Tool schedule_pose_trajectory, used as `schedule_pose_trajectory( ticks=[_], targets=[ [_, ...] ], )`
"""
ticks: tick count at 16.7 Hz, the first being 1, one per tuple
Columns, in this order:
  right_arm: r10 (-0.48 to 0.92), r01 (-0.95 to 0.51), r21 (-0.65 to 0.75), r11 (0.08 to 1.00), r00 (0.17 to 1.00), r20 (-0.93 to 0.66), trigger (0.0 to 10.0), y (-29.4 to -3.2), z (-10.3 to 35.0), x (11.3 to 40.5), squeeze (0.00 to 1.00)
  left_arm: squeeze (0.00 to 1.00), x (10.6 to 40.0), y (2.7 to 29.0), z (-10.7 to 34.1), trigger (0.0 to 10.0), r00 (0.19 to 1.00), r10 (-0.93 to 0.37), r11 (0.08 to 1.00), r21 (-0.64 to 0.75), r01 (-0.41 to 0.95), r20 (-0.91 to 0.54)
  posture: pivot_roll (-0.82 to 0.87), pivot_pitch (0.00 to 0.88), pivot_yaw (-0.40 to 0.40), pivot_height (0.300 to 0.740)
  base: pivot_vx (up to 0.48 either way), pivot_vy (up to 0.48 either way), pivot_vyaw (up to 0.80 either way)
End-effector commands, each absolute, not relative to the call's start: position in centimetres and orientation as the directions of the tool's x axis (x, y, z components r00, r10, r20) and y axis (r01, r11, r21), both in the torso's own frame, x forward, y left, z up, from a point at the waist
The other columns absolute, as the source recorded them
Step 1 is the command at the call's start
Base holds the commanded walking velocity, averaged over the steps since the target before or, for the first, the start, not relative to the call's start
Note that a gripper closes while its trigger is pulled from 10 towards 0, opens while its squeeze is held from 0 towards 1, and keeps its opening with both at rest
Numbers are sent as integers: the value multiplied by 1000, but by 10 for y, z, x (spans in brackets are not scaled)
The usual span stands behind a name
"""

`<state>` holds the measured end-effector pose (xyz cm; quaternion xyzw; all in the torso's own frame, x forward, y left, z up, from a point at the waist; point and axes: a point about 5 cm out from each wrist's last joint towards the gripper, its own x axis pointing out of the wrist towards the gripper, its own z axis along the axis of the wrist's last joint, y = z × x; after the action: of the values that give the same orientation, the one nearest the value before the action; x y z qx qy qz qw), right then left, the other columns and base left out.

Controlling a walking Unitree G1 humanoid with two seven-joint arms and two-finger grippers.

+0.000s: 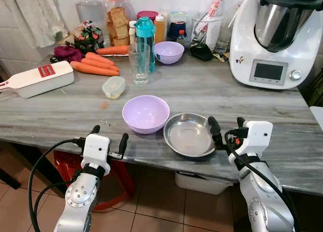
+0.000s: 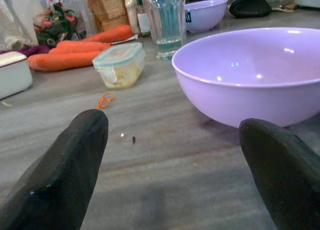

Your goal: Setting the table

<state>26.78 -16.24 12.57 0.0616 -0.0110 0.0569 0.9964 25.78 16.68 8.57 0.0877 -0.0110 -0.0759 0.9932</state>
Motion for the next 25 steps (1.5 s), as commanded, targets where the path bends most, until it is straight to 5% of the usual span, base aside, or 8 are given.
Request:
schedule_pose_trajectory(
  ticks=[1, 25],
  targets=[
    [104, -108, 121, 987, 994, 37, 10000, -162, 128, 270, 0, 0, 258, 166, 83, 10000, 988, -153, 970, 187, 152, -10, 35, 0, 12, 740, -240, 0, 0],
    [115, -118, 133, 984, 993, 30, 10000, -155, 124, 273, 0, 0, 257, 167, 83, 10000, 986, -167, 966, 198, 166, -13, 44, 0, 18, 740, -290, 0, 0]
  ],
)
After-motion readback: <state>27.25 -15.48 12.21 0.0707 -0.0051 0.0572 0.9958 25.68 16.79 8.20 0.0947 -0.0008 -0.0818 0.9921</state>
